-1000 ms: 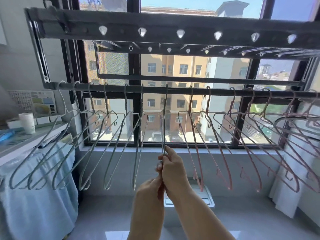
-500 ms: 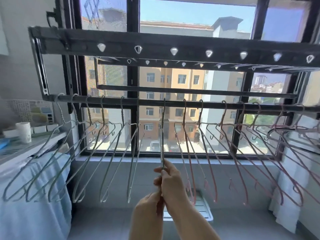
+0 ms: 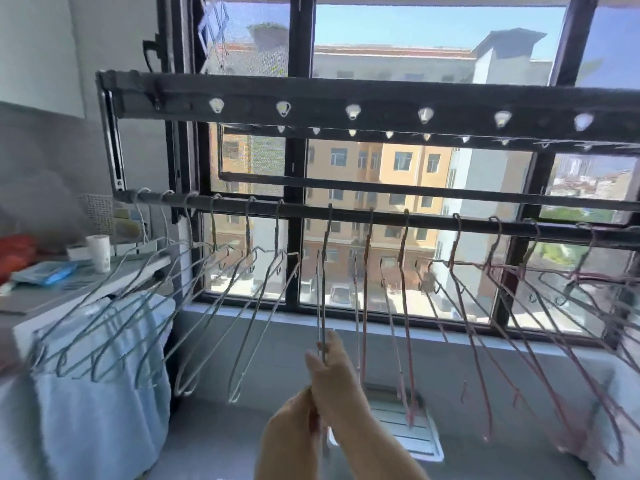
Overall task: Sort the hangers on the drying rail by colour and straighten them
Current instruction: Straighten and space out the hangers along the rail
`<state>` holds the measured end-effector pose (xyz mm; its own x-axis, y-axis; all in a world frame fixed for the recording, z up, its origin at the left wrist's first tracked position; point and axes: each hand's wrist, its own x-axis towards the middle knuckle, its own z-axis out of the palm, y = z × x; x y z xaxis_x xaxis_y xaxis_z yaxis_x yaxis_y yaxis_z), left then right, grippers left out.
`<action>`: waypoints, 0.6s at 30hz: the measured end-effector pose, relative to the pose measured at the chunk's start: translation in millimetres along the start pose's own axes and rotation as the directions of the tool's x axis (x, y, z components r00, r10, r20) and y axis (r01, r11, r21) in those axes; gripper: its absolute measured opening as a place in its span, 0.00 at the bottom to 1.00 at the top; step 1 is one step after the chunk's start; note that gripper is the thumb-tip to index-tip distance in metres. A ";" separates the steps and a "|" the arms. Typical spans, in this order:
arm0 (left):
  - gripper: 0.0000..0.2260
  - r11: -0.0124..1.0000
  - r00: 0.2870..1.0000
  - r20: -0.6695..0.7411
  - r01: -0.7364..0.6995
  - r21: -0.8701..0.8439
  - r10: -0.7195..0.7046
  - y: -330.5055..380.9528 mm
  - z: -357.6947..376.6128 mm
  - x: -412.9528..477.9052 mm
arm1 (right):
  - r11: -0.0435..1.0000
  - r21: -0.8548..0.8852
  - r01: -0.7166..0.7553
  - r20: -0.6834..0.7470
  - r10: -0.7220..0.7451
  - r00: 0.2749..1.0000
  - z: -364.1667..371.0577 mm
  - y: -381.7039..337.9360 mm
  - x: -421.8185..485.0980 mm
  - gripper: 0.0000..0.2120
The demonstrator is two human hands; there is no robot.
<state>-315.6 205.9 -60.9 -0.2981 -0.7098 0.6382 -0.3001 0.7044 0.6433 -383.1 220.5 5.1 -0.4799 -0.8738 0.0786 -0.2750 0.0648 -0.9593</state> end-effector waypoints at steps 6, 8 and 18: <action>0.15 0.998 0.995 -0.100 -0.004 0.058 0.010 -1.0 -13.4 -17.7 | 0.909 -0.329 0.256 0.055 -0.252 0.966 4.2 -10.9 -30.5 0.34; 0.14 0.974 0.964 -0.228 -0.090 0.207 0.138 -11.5 -22.3 -26.6 | 0.903 -0.293 0.313 0.080 -0.304 0.949 8.8 -14.8 -31.8 0.33; 0.22 0.994 0.980 -0.189 0.084 0.074 -0.069 -49.2 -67.8 7.9 | 0.985 -0.082 0.154 0.162 -0.139 0.977 56.6 -24.0 1.6 0.22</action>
<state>-241.7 165.6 -58.8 -0.0998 -0.7437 0.6611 -0.3903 0.6404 0.6615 -330.1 190.2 12.9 -0.2959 -0.9406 0.1665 -0.4126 -0.0314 -0.9104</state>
